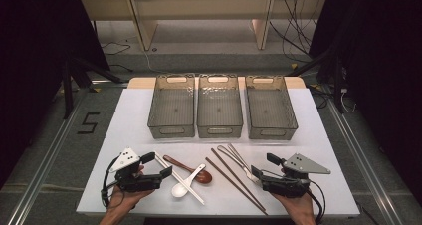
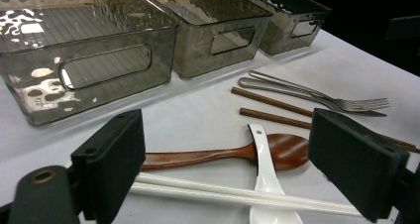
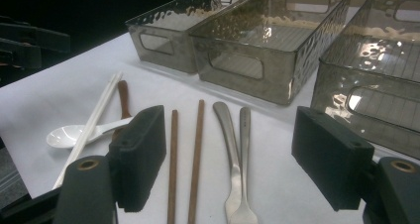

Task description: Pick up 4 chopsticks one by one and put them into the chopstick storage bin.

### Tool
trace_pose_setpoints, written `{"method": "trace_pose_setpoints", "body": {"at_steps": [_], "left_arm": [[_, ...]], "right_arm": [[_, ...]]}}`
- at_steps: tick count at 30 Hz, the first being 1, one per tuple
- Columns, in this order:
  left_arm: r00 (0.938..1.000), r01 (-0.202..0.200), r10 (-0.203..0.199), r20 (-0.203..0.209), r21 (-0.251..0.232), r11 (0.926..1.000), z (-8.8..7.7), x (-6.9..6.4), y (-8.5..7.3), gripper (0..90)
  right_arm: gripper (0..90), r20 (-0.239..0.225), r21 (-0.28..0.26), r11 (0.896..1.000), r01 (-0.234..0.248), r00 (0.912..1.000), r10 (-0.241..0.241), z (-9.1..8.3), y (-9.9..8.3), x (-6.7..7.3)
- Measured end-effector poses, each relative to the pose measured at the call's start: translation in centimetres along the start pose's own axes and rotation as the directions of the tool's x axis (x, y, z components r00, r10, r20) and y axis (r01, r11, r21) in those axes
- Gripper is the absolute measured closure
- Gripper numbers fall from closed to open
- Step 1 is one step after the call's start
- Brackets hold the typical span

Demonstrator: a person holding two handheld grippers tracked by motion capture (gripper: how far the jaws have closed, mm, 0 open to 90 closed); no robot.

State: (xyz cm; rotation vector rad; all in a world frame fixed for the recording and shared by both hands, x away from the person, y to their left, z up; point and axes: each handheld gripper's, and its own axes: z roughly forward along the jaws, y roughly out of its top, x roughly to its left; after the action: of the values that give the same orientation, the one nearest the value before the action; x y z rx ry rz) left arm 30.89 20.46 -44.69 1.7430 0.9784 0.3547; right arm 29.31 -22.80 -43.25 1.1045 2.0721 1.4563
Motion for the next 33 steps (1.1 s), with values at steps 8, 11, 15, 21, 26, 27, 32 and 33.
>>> {"method": "trace_pose_setpoints", "body": {"at_steps": [8,11,15,21,26,27,32,33], "left_arm": [[1.0000,-0.002,0.002,-0.002,0.003,1.0000,0.0,0.0,0.0,14.3],[1.0000,-0.002,0.002,-0.001,0.003,1.0000,0.0,0.0,0.0,14.3],[1.0000,-0.001,0.001,-0.003,0.002,1.0000,0.0,0.0,0.0,14.4],[1.0000,-0.003,0.003,-0.004,0.004,1.0000,0.1,0.0,0.0,14.3],[1.0000,-0.001,0.001,-0.005,0.003,1.0000,0.1,-0.1,0.0,14.3],[1.0000,-0.001,0.001,-0.004,0.004,1.0000,0.1,-0.1,0.0,14.3],[1.0000,-0.006,0.006,-0.002,0.009,0.9999,0.1,-0.1,0.0,14.3],[1.0000,-0.006,0.006,-0.002,0.009,0.9999,0.1,-0.1,0.0,14.3]], "right_arm": [[30.1,-0.009,0.014,1.000,0.002,1.0000,-0.001,0.1,0.4,0.2],[30.5,-0.014,0.038,0.999,0.008,0.9999,-0.008,0.2,0.5,0.3],[31.7,-0.018,0.124,0.992,0.033,0.9993,-0.031,0.8,1.1,0.6],[33.8,-0.007,0.301,0.951,0.075,0.9971,-0.076,2.1,2.5,1.1],[40.1,-0.012,0.420,0.905,0.072,0.9972,-0.074,3.3,3.1,1.0],[41.7,-0.011,0.444,0.893,0.076,0.9968,-0.080,3.5,3.2,1.0],[47.3,-0.028,0.533,0.841,0.092,0.9955,-0.091,4.6,3.3,1.4],[48.0,-0.034,0.550,0.829,0.096,0.9951,-0.093,4.9,3.3,1.5]]}}
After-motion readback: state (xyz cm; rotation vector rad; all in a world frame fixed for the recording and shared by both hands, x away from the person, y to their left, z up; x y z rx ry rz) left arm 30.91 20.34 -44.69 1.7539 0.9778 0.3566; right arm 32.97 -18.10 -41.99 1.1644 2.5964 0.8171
